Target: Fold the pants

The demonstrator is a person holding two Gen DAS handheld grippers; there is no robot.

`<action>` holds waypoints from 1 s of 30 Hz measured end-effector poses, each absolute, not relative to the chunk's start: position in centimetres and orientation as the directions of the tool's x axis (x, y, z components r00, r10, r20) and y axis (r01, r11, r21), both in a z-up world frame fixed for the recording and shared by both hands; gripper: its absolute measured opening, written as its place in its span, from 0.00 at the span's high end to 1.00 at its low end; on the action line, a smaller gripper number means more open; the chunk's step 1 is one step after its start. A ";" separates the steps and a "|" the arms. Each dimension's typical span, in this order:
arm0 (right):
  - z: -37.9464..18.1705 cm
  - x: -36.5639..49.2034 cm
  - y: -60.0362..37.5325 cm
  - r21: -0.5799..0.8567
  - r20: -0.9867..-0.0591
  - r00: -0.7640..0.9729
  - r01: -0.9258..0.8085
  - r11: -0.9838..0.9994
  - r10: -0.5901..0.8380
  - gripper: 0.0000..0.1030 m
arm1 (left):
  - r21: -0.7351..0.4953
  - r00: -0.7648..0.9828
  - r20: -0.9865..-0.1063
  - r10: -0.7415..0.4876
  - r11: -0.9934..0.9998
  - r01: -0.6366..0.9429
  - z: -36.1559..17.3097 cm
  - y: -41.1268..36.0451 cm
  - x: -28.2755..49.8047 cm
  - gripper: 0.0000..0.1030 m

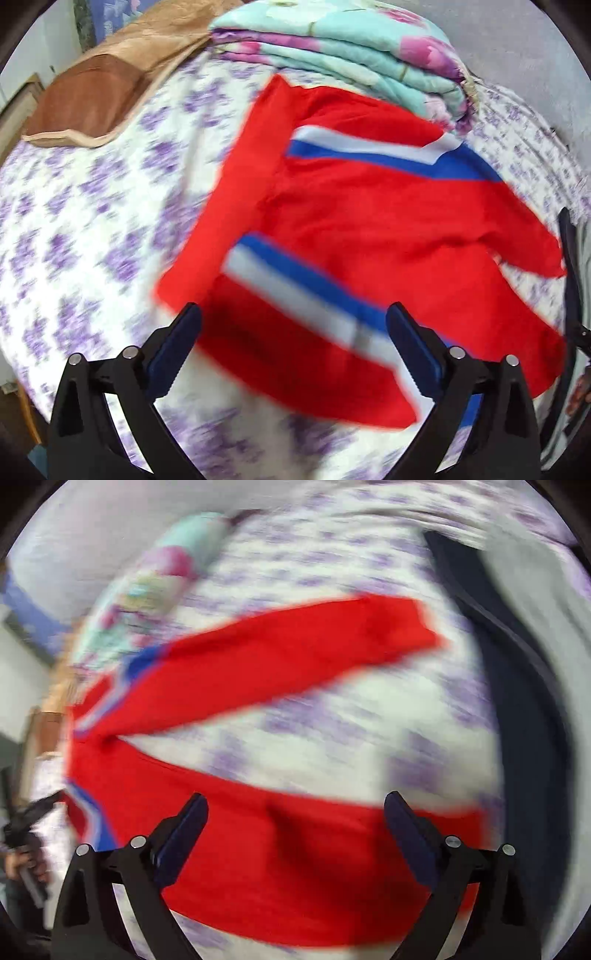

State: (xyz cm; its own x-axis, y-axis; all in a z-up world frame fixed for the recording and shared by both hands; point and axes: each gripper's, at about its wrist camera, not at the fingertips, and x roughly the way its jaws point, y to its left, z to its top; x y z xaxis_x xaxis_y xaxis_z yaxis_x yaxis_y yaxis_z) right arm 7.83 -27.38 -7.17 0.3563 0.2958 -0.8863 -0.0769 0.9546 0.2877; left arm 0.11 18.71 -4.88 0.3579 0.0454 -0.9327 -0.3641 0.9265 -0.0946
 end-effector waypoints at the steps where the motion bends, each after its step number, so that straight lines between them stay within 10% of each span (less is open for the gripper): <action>1: -7.2 8.6 -25.8 0.298 -0.881 0.348 -0.116 0.947 0.320 0.06 | -0.083 0.341 -0.939 0.048 0.930 -0.359 -5.0 18.7 1.2 0.05; 6: -8.5 8.2 -17.2 0.442 -0.844 0.161 -0.332 0.833 0.512 0.06 | -0.119 0.279 -0.960 -0.030 0.943 -0.309 -7.9 15.9 2.5 0.05; 13: -11.9 3.6 -15.2 0.376 -0.917 -0.115 -0.570 0.731 0.382 0.04 | 0.016 0.242 -0.969 0.056 0.986 -0.165 -10.2 12.8 -0.5 0.05; 16: -9.7 5.6 -16.3 0.401 -0.897 -0.059 -0.523 0.752 0.438 0.04 | 0.109 0.230 -0.963 0.138 0.985 -0.137 -9.4 11.1 0.0 0.05; 23: -10.1 9.5 -12.3 0.410 -0.869 0.025 -0.523 0.747 0.494 0.11 | -0.308 0.305 -0.907 -0.290 0.951 -0.011 -6.7 3.4 1.7 0.05; 30: -12.7 11.4 -12.4 0.266 -0.923 0.107 -0.517 0.814 0.370 0.19 | -0.087 0.192 -0.976 -0.100 0.993 0.074 -11.3 -1.1 0.3 0.05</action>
